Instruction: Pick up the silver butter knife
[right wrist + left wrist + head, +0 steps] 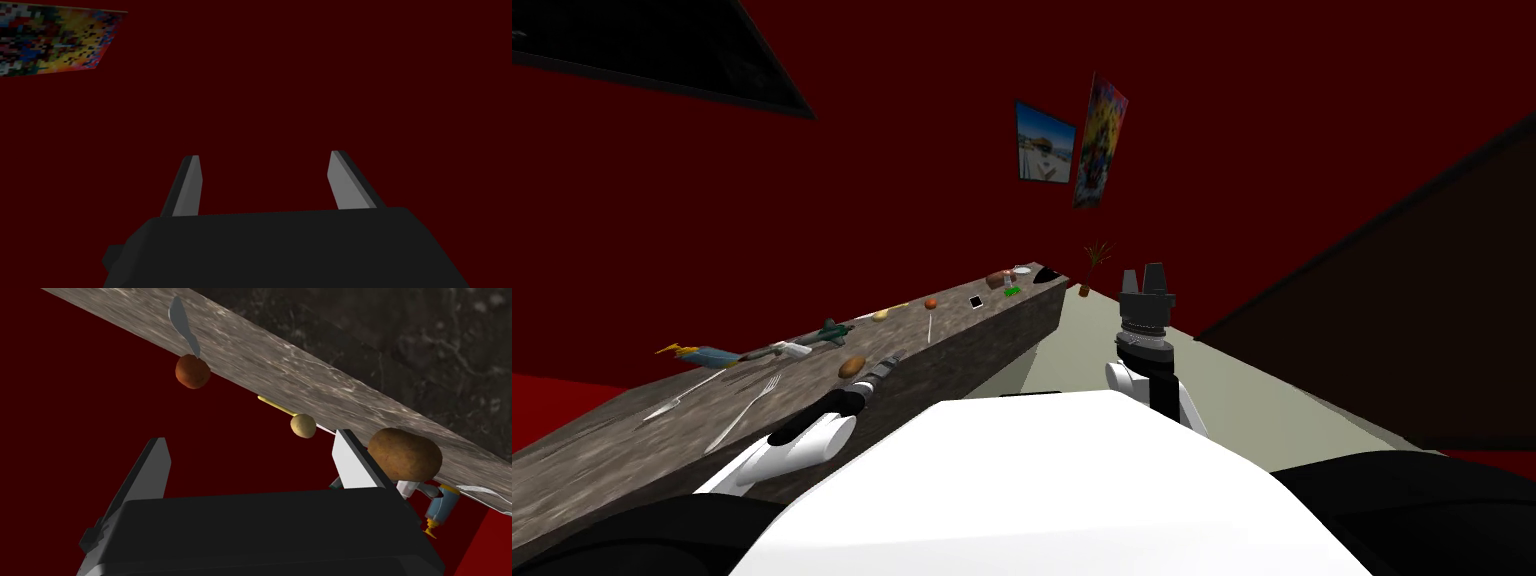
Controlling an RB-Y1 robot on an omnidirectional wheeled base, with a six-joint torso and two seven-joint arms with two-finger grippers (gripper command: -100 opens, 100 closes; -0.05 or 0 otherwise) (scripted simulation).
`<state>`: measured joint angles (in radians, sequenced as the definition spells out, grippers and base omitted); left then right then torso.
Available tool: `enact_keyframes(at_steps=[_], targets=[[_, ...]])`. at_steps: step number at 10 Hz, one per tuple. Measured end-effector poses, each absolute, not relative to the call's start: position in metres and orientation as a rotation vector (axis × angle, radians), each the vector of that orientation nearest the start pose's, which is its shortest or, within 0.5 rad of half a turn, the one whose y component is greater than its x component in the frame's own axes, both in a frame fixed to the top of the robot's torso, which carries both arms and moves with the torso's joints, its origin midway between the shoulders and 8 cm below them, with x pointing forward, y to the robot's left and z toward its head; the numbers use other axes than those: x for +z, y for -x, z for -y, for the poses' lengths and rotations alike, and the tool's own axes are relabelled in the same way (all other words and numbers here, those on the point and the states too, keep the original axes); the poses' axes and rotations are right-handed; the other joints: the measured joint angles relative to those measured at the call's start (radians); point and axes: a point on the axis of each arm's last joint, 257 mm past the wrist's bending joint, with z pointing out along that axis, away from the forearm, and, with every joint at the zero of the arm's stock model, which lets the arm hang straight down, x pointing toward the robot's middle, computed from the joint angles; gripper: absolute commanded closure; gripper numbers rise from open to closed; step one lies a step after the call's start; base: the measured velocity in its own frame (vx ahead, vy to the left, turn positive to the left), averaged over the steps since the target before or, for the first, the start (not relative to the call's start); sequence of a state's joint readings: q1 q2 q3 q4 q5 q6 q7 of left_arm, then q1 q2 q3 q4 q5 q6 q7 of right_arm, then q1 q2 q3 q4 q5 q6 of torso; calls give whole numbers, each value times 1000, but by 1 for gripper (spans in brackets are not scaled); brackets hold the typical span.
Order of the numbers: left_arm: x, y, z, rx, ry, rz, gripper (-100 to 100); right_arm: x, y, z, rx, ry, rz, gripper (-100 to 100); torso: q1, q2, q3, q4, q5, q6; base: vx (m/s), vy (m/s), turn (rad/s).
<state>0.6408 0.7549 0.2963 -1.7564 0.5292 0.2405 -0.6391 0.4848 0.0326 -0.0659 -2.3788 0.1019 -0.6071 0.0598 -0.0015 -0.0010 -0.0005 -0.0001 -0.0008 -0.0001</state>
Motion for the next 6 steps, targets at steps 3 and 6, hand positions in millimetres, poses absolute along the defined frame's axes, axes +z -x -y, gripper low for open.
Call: enact_keyframes(at_steps=[3,6], targets=[[-299,-286,-618,11,939,-1901,-100,88,-300,276,1160,-412,-509,0,1,-2,-1,-1,0,0,84,-27,-87],[-304,-269,-641,94,939,-1963,-100,88,-300,276,1160,-412,-509,0,0,-2,-1,0,0,0,83,-35,-134]])
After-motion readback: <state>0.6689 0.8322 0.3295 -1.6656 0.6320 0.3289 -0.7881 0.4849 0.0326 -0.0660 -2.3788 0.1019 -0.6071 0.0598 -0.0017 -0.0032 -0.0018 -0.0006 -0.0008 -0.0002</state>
